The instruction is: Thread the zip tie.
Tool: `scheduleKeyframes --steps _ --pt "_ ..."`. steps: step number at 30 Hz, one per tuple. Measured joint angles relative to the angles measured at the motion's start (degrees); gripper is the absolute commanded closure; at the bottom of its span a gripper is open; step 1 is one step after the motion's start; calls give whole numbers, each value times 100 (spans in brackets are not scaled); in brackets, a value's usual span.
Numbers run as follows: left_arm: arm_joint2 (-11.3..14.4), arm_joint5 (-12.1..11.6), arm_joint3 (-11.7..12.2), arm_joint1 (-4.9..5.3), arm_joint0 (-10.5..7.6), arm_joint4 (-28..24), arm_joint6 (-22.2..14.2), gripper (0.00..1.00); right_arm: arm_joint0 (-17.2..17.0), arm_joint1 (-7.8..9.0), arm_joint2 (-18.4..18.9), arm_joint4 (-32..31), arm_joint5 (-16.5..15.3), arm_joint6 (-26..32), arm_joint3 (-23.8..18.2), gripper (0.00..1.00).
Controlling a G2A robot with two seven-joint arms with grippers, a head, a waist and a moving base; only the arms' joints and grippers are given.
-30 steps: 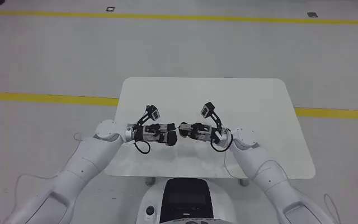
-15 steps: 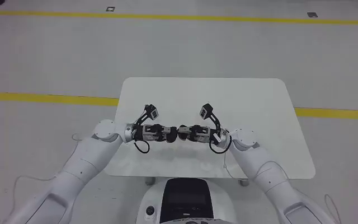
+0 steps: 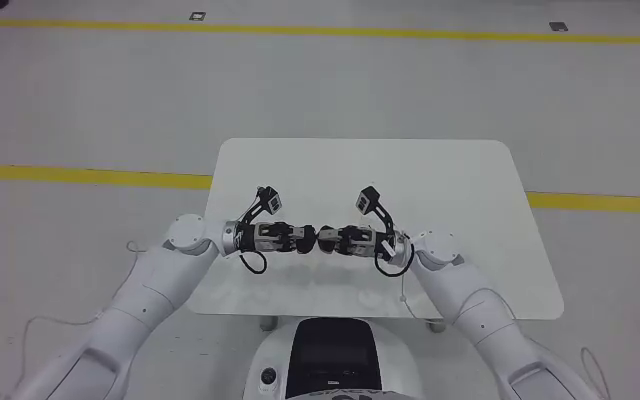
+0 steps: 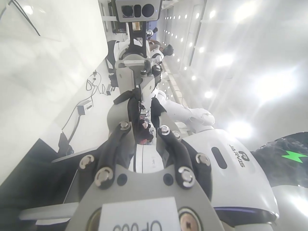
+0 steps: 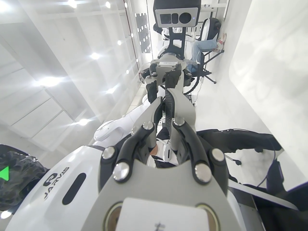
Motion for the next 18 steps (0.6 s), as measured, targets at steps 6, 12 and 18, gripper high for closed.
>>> scheduleKeyframes --steps 6,12,18 --pt "-27 32 -32 6 27 36 33 91 -4 11 -17 -9 -19 41 -19 100" --pt "-35 44 -28 3 32 52 20 91 -3 17 -38 8 -35 51 -26 100" --pt "-30 64 -11 -6 23 64 11 92 0 22 -55 33 -57 69 -26 100"
